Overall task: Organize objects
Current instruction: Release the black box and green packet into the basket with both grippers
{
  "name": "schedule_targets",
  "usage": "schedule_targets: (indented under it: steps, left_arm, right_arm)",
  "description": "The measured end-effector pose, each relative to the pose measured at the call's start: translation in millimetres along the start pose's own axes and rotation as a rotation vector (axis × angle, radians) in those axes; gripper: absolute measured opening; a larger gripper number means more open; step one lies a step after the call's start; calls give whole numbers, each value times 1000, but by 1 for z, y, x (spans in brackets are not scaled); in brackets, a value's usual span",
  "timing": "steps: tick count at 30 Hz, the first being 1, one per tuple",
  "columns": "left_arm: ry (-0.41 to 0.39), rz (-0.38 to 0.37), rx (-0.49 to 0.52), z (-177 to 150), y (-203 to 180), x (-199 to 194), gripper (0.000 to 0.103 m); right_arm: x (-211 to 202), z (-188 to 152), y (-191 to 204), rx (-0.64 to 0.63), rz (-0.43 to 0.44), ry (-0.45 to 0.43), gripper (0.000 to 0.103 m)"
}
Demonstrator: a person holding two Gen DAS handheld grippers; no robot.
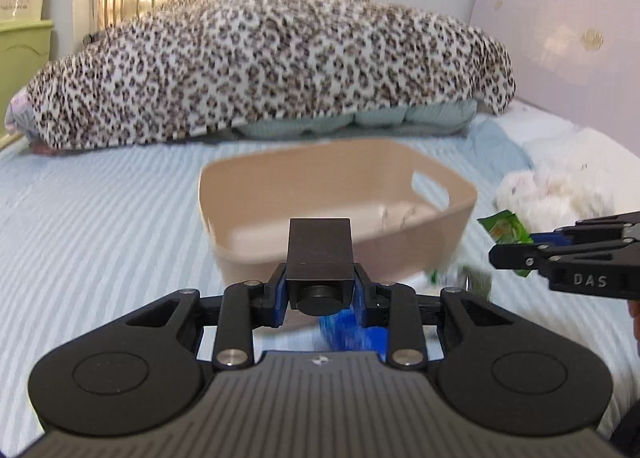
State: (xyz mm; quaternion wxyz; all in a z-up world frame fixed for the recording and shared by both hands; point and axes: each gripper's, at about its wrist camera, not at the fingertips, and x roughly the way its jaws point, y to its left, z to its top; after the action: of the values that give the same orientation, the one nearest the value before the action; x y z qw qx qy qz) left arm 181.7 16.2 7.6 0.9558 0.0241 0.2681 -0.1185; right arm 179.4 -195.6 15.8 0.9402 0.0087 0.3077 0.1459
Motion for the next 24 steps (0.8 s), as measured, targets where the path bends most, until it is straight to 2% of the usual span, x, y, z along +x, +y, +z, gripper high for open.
schedule_targets:
  steps: [7, 11, 16, 20, 24]
  left_arm:
    - [-33, 45, 15, 38, -7, 28, 33]
    - [-31, 110, 65, 50, -8, 54, 33]
    - [15, 168, 36, 59, -2, 96, 33]
    - [75, 213, 59, 54, 0, 123, 33]
    - [137, 208, 19, 48, 4, 137, 34]
  right_arm:
    - [29, 38, -10, 21, -32, -59, 22]
    - [52, 53, -20, 41, -49, -52, 22]
    - [88, 60, -24, 52, -81, -10, 22]
    - [115, 58, -21, 29, -102, 24, 22]
    - [136, 49, -13, -8, -129, 71, 22]
